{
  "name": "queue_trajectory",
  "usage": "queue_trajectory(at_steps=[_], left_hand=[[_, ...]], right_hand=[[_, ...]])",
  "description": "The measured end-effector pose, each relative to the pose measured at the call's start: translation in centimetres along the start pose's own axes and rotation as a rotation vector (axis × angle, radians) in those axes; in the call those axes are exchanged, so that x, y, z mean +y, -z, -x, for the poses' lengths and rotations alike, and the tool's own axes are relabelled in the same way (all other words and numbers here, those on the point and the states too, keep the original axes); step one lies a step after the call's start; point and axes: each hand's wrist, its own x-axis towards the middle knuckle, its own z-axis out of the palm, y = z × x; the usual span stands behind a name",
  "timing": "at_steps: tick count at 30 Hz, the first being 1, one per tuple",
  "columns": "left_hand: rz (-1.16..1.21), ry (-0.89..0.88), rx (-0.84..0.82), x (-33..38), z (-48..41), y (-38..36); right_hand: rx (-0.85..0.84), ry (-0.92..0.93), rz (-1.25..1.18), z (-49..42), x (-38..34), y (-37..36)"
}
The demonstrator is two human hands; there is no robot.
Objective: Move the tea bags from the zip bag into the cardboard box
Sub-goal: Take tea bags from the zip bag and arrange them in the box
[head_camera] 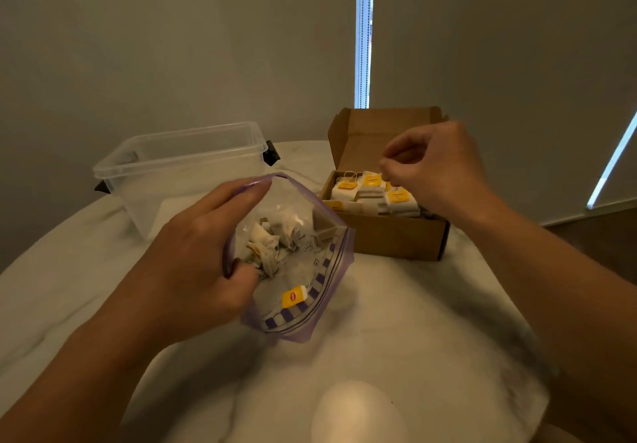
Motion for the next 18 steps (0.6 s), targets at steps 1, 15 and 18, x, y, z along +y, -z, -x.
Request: queue_trajectory(at_steps=[1,15,18], left_hand=[[-0.006,0.006,0.01,0.1,0.0,-0.1],[-0.176,0.122,0.072,0.3,-0.4,-1.0],[-0.162,0.086,0.062,0.1,-0.3,-1.0]], right_hand=[[-0.007,0.008,-0.06,0.8,-0.6,0.1],[-0.509,0.22,0.003,8.5,-7.3,-4.8],[-0.522,0.257,0.204,6.6,-7.5,-7.1]])
